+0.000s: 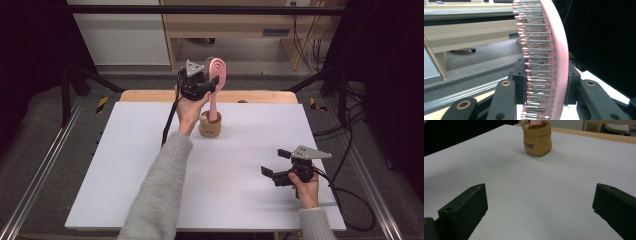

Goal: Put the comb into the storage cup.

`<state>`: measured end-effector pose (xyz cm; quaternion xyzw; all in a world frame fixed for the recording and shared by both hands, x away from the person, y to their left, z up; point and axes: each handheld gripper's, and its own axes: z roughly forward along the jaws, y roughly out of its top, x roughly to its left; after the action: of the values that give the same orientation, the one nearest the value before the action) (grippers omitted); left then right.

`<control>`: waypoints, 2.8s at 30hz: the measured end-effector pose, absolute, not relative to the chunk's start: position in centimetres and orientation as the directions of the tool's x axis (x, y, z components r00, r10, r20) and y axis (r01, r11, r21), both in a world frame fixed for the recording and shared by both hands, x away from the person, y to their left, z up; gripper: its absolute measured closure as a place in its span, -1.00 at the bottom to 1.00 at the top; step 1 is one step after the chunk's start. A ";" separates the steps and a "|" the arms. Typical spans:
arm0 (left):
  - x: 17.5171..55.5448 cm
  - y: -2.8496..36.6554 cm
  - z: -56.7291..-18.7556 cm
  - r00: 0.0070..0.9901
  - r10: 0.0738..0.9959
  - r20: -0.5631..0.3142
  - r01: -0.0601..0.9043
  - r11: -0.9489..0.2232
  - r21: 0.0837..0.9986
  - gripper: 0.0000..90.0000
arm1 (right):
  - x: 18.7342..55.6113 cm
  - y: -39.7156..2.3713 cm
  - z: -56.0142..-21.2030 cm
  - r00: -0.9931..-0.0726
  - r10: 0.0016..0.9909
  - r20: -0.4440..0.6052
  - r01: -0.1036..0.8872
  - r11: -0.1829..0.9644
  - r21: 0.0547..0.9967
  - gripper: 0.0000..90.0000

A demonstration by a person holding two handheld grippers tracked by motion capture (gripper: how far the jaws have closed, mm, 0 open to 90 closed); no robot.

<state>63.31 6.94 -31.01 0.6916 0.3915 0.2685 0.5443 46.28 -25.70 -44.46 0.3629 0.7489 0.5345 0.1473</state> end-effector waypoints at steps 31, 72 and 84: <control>63.5 6.6 -34.5 0.563 0.826 0.025 0.239 -0.192 0.952 0.40 | 46.3 -25.6 -44.5 -0.693 0.701 0.171 0.391 0.166 0.905 -0.99; 60.9 5.3 -37.1 0.599 0.792 0.120 0.162 -0.266 0.950 0.38 | 46.3 -25.6 -44.5 -0.690 0.704 0.168 0.388 0.163 0.907 -0.99; 59.9 5.6 -37.5 0.612 0.778 0.142 0.128 -0.275 0.953 0.37 | 46.3 -25.6 -44.5 -0.691 0.704 0.166 0.387 0.165 0.907 -0.99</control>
<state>59.88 5.58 -37.47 0.7342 0.3086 0.3141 0.5168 46.28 -25.56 -44.45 0.3641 0.7487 0.5337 0.1484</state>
